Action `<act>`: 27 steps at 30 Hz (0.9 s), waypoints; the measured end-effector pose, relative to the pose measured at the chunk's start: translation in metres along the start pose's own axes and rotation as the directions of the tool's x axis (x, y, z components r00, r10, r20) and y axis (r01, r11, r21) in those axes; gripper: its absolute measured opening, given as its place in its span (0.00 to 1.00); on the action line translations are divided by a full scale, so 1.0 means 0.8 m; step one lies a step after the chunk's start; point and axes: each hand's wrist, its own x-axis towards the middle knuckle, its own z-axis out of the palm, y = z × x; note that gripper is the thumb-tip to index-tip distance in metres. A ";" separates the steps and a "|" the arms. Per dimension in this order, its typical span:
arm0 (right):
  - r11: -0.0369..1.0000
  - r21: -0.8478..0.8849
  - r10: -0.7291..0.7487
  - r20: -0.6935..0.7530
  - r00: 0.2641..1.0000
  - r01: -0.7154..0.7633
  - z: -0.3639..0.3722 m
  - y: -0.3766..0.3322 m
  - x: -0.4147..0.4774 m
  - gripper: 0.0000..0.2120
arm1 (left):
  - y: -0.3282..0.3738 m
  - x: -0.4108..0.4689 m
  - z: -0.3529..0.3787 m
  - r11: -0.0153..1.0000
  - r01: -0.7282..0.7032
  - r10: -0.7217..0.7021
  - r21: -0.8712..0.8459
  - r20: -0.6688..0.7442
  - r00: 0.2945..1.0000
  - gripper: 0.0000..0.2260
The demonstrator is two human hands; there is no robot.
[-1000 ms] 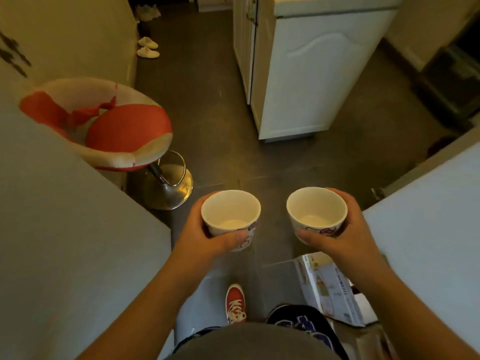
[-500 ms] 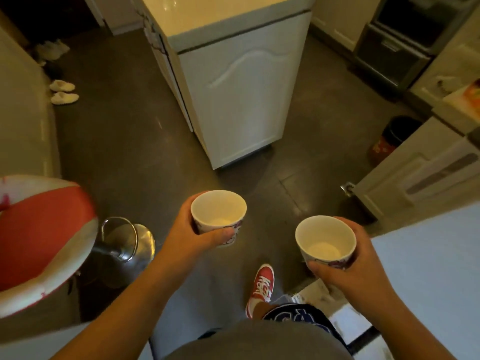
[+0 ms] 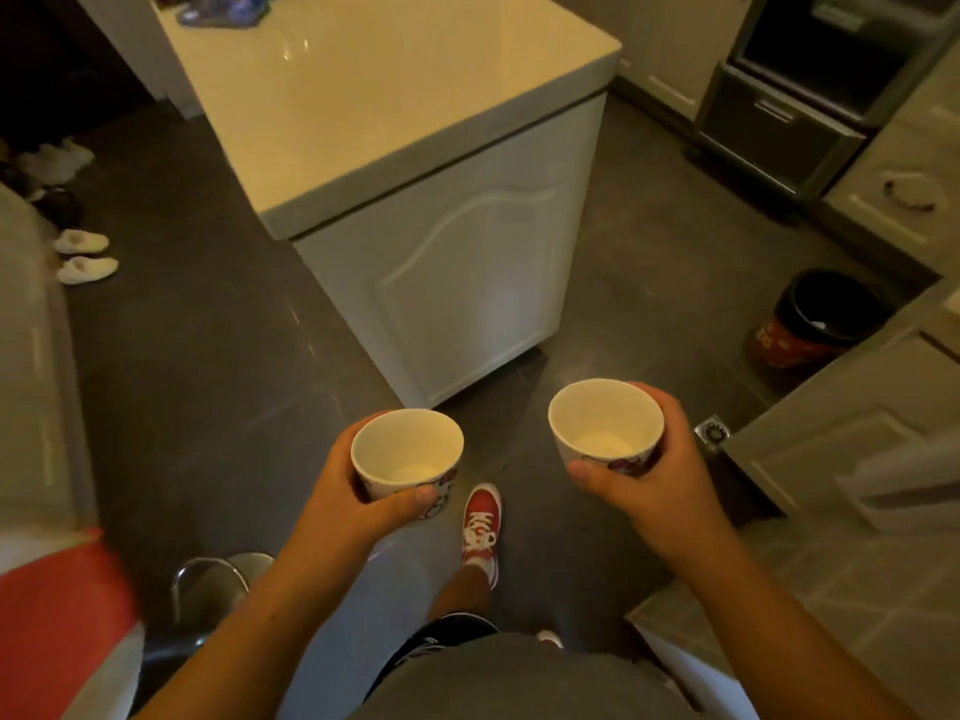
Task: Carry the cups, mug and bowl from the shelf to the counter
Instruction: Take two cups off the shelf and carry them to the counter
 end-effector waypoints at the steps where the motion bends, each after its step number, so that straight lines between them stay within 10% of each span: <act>1: 1.000 0.002 0.005 -0.012 1.000 -0.005 0.003 -0.002 0.025 0.43 | 0.007 0.031 0.000 1.000 -0.007 0.007 0.005 0.027 1.000 0.32; 17: 0.982 0.081 0.189 -0.499 0.846 -0.171 -0.134 0.003 0.199 0.42 | 0.176 0.411 0.199 0.981 -0.183 0.115 0.065 0.564 0.818 0.36; 27: 0.981 0.067 0.189 -0.536 0.823 -0.182 -0.323 0.045 0.312 0.42 | 0.239 0.528 0.436 0.982 -0.186 0.117 0.047 0.619 0.777 0.30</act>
